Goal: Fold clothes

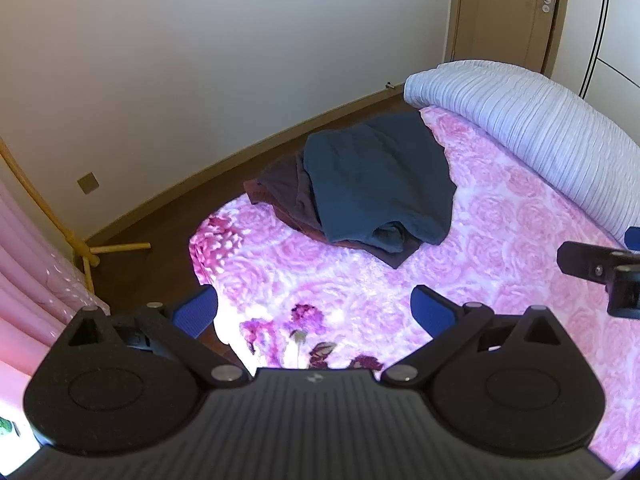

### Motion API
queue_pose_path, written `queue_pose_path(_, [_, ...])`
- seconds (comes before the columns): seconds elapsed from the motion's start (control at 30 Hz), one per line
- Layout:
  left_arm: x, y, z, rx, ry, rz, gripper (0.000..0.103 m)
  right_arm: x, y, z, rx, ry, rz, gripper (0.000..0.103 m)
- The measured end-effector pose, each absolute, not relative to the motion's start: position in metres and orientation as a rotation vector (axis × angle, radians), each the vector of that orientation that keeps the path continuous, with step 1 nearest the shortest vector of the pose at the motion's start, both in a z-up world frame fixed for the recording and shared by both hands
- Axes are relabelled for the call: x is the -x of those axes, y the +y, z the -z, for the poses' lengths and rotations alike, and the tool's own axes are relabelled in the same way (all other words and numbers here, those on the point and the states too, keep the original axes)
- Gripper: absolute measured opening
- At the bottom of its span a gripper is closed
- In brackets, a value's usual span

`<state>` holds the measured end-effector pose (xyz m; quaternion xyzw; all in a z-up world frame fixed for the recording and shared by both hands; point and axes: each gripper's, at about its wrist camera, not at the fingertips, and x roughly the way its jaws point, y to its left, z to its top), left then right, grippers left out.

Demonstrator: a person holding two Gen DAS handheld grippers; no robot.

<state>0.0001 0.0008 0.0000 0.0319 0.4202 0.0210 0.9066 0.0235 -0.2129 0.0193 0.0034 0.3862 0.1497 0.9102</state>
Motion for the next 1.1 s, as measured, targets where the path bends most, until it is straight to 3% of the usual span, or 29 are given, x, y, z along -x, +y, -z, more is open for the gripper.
queue_pose_path(1.1, [0.0011, 0.0000, 0.0069, -0.004, 0.906, -0.016, 0.100, -0.0235, -0.2084, -0.0142, 0.013, 0.821, -0.302, 0.102])
